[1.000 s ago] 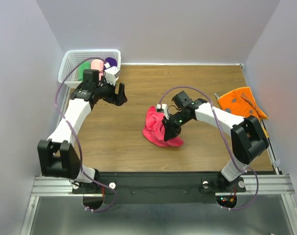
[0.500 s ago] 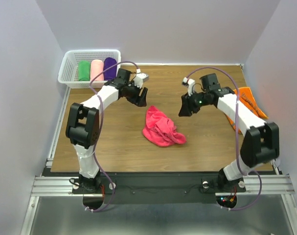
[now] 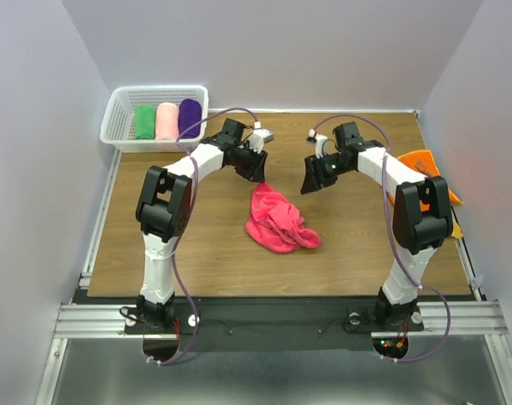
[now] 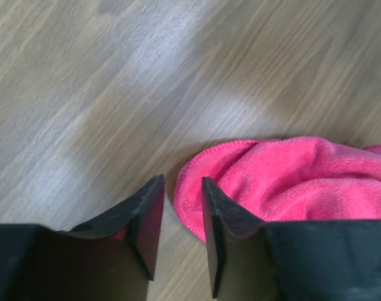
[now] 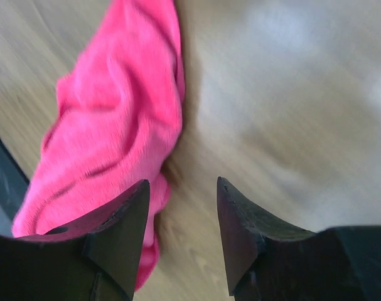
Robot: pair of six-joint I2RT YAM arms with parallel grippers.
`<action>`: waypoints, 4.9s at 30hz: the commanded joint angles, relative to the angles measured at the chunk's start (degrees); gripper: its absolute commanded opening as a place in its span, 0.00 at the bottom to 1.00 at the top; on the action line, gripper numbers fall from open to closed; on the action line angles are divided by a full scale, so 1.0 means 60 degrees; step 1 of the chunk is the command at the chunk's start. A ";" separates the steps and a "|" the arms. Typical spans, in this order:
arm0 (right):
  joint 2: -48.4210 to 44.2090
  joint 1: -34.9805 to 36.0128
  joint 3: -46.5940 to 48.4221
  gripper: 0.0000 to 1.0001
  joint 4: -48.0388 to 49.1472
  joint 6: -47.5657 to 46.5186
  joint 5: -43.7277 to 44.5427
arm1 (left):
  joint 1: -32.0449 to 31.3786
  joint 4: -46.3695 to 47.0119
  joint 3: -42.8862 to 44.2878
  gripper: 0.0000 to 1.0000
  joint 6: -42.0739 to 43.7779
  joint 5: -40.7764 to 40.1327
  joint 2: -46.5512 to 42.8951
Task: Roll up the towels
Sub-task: Flatten the towel
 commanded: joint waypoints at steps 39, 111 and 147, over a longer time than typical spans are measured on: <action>0.1821 0.1538 0.6242 0.01 0.0738 -0.1612 0.1856 | 0.2505 0.1769 -0.5424 0.67 -0.1708 0.1962 -0.6347; -0.1858 -0.1246 0.4236 0.01 0.0724 -0.0527 0.5489 | -0.5743 -0.0804 -0.4971 0.00 0.2864 -0.2367 -0.7165; 0.0806 -0.1407 0.3048 0.01 0.1266 -0.0469 0.4523 | 0.0444 -0.1292 -0.4630 0.52 0.6375 -0.1347 -0.6243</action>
